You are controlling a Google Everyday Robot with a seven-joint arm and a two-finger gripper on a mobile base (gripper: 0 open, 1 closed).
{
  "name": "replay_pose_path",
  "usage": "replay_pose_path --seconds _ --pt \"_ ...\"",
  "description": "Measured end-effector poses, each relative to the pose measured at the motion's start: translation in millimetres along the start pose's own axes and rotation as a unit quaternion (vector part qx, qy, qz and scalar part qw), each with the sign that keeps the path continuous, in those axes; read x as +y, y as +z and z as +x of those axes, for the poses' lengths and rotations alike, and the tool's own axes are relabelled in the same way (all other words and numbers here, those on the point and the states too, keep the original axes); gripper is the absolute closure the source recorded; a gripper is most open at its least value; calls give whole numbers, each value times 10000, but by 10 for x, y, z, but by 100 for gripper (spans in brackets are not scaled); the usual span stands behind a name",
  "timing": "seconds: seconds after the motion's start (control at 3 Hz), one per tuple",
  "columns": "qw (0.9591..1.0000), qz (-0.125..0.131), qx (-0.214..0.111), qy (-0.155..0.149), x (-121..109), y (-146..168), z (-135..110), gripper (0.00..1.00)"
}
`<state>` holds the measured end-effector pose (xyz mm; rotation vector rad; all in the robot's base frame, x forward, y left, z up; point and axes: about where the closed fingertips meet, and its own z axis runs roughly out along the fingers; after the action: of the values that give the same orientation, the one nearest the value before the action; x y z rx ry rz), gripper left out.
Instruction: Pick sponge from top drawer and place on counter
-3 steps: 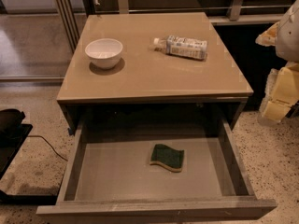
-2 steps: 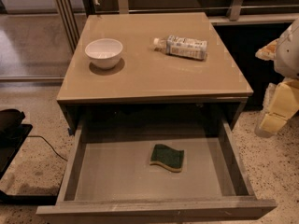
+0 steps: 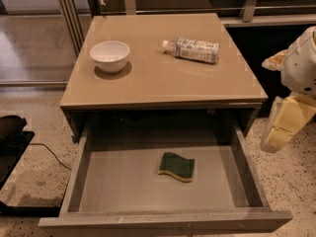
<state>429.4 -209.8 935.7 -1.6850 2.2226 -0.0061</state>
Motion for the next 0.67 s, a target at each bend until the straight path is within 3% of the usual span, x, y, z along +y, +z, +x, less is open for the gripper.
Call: replay_pose_path --seconds 0.33,0.67 --pt "9979 -259 -584 69 301 474 -162 0" --pt "9907 -511 -1253 126 609 1070 -361 0"
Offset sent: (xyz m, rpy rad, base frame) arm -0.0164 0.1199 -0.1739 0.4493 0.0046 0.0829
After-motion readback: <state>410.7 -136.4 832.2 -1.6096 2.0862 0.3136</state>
